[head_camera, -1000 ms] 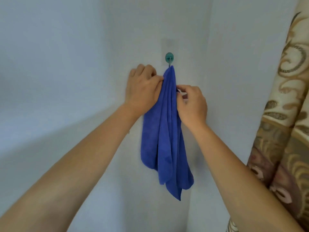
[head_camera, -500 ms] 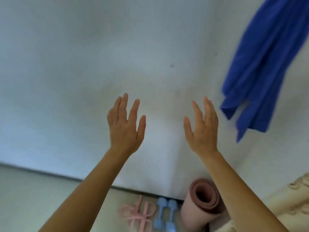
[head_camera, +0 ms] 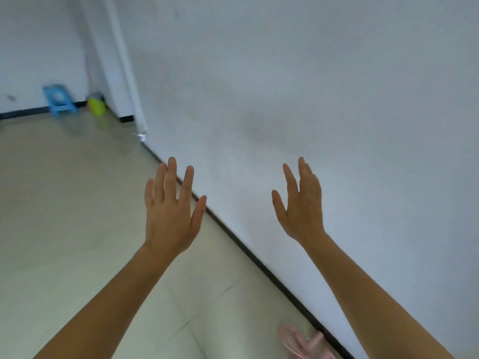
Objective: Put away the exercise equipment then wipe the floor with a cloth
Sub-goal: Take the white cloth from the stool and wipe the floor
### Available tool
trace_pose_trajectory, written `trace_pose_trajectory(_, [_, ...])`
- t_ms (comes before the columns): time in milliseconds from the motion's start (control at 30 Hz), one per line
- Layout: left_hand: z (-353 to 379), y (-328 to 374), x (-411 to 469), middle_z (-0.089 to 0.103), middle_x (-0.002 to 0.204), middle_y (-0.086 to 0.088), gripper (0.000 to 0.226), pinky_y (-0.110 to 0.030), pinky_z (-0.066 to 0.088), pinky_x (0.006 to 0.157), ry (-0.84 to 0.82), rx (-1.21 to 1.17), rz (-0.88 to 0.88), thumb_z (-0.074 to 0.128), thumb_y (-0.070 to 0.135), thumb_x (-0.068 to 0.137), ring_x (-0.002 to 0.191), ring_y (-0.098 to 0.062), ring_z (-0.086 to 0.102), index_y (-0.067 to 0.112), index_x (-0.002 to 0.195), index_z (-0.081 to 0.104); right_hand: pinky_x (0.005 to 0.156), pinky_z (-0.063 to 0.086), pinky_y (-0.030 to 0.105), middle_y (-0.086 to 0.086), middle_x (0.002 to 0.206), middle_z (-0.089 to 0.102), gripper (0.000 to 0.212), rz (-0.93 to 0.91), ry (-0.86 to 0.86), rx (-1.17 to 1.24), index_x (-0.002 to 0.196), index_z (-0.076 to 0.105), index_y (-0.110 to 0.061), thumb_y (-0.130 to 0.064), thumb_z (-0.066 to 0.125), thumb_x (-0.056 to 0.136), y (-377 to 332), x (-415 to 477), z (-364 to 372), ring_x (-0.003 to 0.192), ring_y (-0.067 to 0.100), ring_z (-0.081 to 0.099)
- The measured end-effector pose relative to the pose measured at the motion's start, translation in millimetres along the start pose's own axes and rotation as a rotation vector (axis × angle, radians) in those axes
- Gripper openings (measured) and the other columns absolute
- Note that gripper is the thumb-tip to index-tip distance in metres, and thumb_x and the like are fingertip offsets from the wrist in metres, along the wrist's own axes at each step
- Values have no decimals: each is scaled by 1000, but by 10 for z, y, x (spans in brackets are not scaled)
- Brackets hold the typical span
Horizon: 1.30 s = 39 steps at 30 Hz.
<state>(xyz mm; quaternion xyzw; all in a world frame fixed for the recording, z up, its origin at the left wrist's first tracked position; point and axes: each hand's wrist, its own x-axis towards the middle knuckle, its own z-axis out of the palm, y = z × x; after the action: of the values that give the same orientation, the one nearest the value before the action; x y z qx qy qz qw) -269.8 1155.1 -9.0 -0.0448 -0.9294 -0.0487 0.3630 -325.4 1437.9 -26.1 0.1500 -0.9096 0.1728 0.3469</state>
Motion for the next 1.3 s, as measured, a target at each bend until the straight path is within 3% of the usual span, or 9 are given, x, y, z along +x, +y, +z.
trace_pose_trajectory(233, [-364,-2041,-158,15,160,-25,64,-59,23,115,-9,214,-247,33,47,102,148,-41,14,8,152,29,124,15,50,18,167,7,65,-203,-133,172,159,23,-15,-38,47,103,-1795,784,1379,154,34,10])
trace_pose_trajectory(400, [-142,-3082,-149,16,160,-24,64,-59,24,114,-52,260,-377,31,48,101,148,-41,15,8,152,29,125,12,49,16,167,4,64,-270,-211,258,159,21,-16,-43,40,104,-2644,1232,2438,155,32,7])
trace_pose_trajectory(633, [460,-4735,625,18,159,-24,64,-61,29,110,-95,338,-412,32,49,101,147,-41,18,9,151,31,123,16,50,17,166,10,63,-314,-254,372,158,22,-17,-43,40,103,-3703,2273,4102,153,34,13])
trace_pose_trajectory(800, [508,-5931,1325,21,158,-25,62,-60,29,109,-61,439,-395,34,47,101,145,-43,22,8,149,34,121,21,53,21,164,16,62,-364,-246,423,155,28,-13,-40,43,103,-4705,3381,4965,151,37,19])
trace_pose_trajectory(1067, [637,-8020,1554,18,159,-24,64,-61,25,112,-47,494,-510,33,47,100,146,-42,18,7,151,31,121,19,50,22,164,15,65,-548,-325,423,156,26,-12,-43,44,101,-6494,4224,6403,150,37,21])
trace_pose_trajectory(1300, [990,-9993,1738,20,158,-24,63,-60,28,111,-33,444,-610,35,46,100,146,-41,20,7,150,33,121,21,52,21,165,10,68,-545,-380,351,158,22,-14,-44,44,101,-7793,4850,7647,151,35,17])
